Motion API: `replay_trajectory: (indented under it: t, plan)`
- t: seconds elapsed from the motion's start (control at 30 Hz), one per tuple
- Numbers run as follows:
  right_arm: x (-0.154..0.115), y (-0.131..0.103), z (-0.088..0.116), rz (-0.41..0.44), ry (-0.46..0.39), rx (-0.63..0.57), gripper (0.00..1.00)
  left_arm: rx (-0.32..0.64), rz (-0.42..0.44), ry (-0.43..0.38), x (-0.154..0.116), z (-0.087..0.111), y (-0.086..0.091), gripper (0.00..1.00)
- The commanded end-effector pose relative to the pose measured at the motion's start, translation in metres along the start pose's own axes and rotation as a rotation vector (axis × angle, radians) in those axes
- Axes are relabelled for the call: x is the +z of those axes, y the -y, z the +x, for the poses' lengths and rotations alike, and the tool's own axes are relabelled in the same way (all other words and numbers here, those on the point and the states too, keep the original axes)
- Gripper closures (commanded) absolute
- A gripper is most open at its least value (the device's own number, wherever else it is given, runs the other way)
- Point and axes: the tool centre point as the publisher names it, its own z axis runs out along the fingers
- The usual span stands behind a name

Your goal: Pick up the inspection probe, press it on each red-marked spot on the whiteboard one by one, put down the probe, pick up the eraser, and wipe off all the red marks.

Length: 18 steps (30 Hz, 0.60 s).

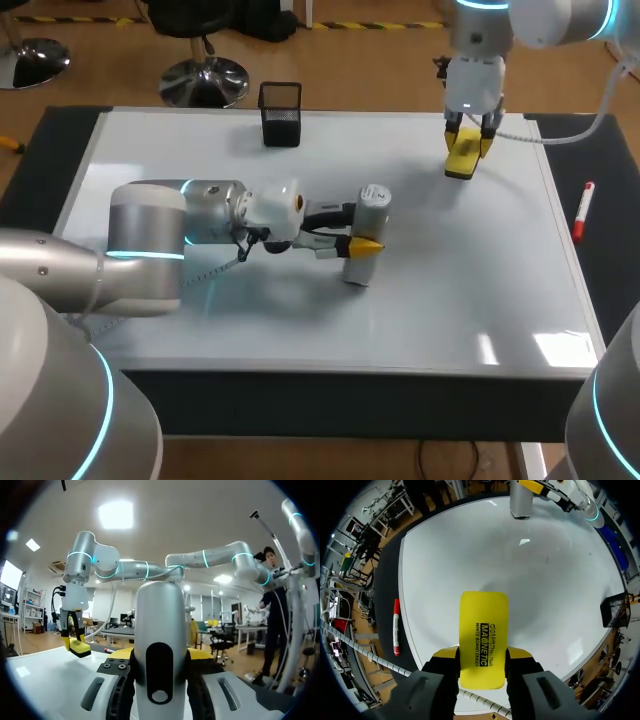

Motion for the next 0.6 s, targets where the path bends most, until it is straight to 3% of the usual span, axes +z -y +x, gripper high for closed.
replay_trajectory:
  t: [0.03,0.6]
  plan:
    - [-0.002,0.000,0.001,0.003,-0.002,-0.001,1.00,-0.002,0.000,0.002,0.000,-0.001,-0.002,1.00]
    - [-0.002,0.000,0.001,0.003,-0.002,-0.001,1.00,0.006,-0.049,0.020,-0.012,-0.001,-0.014,1.00]
